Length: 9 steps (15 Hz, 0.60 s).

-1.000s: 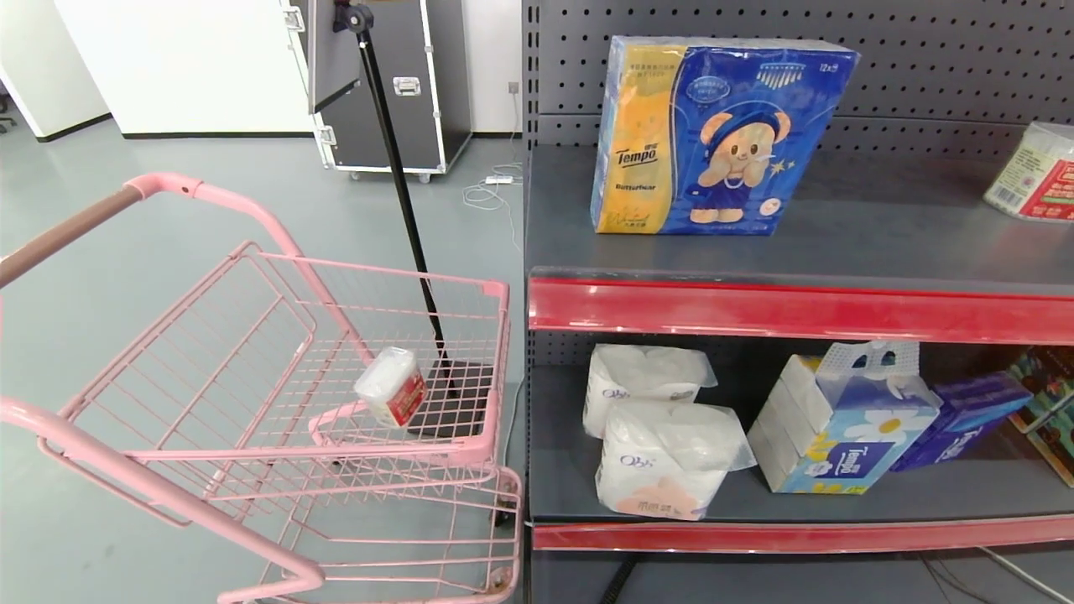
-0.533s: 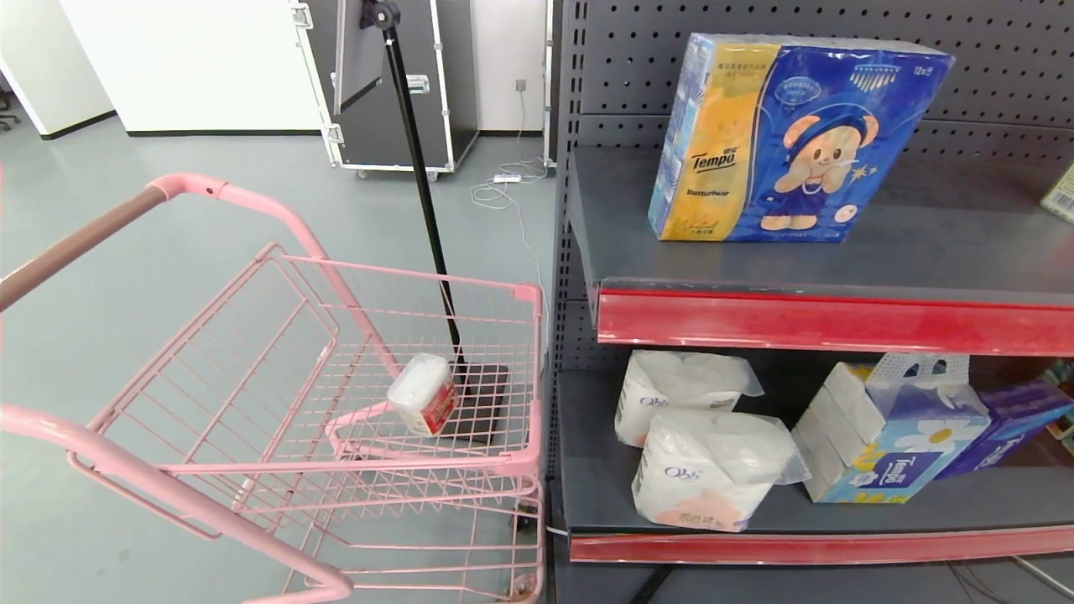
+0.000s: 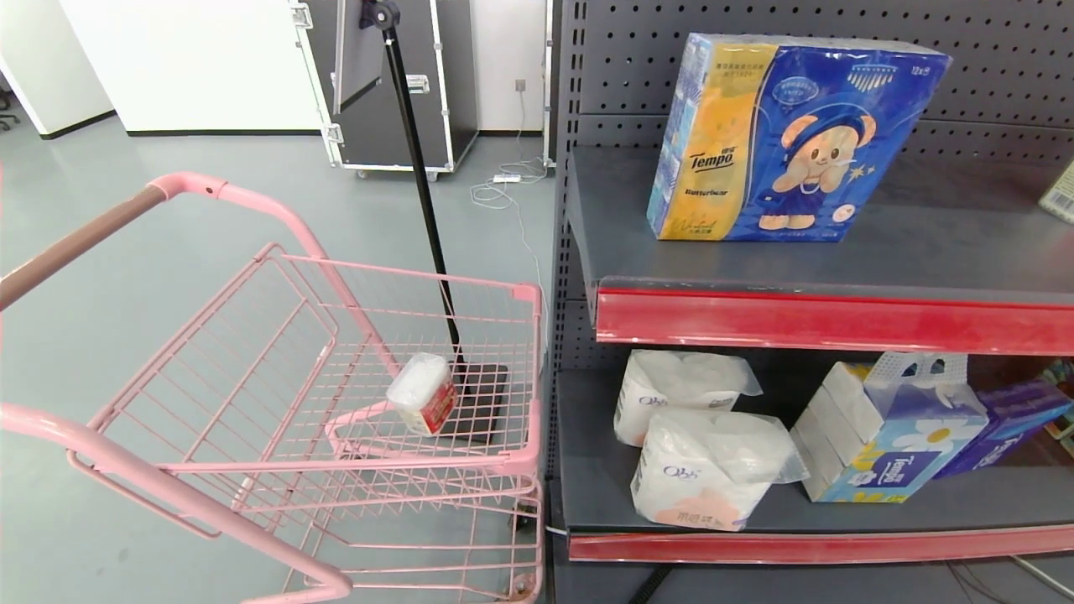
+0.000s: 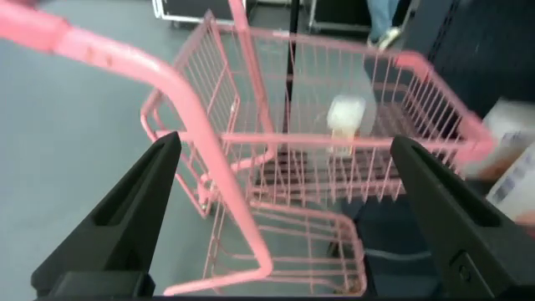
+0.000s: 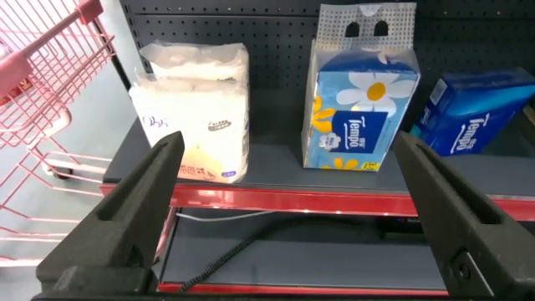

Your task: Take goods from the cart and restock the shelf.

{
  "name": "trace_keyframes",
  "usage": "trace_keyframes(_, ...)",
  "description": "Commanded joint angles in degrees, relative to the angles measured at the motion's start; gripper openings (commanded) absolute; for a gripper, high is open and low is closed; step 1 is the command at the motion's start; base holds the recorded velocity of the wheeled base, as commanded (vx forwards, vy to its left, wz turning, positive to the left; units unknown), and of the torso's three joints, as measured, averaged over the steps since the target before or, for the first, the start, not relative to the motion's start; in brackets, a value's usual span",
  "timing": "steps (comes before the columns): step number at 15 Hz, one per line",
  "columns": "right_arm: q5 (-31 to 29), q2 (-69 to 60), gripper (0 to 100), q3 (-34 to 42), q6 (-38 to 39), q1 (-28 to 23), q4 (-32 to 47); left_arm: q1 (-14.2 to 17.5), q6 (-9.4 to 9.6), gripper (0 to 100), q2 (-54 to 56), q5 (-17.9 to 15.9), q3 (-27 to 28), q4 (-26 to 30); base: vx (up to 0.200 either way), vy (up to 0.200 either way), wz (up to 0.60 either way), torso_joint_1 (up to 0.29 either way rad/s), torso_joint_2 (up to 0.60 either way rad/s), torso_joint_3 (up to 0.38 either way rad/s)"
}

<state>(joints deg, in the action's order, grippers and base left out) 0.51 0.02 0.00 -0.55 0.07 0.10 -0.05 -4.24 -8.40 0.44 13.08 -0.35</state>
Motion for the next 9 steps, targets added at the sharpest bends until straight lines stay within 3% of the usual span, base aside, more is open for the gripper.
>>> trace_keyframes(1, 0.02, 0.06, 100, 0.0, -0.07, 0.01, -0.01, -0.39, -9.56, 100, -43.9, -3.87, 37.11, 0.44, 0.0, 0.0, 0.0, 0.0, 0.0, 0.0)
trace_keyframes(2, 0.02, -0.02, 100, 0.0, 0.11, 0.01, -0.01, -0.83, -3.4, 100, -50.66, -11.51, 37.19, 0.62, 0.0, 0.0, 0.0, 0.0, 0.0, 0.0)
trace_keyframes(3, 0.02, -0.02, 100, 0.0, 0.11, 0.01, -0.01, -0.83, 0.73, 100, -56.55, -13.89, 37.37, 0.71, 0.0, 0.0, 0.0, 0.0, 0.0, 0.0)
trace_keyframes(6, 0.1, -0.02, 100, 0.0, 0.55, 0.01, -0.01, -4.17, 4.33, 100, -68.68, -14.15, 37.9, 0.71, 0.0, 0.0, 0.0, 0.0, 0.0, 0.0)
trace_keyframes(8, 0.02, -0.02, 100, 0.0, 0.55, 0.01, -0.01, -7.86, 8.2, 100, -76.94, -14.06, 37.81, 1.23, 0.0, 0.0, 0.0, 0.0, 0.0, 0.0)
trace_keyframes(9, 0.02, 0.06, 100, 0.0, 0.55, 0.01, -0.01, -8.56, 8.72, 100, -78.52, -14.06, 37.9, 1.14, 0.0, 0.0, 0.0, 0.0, 0.0, 0.0)
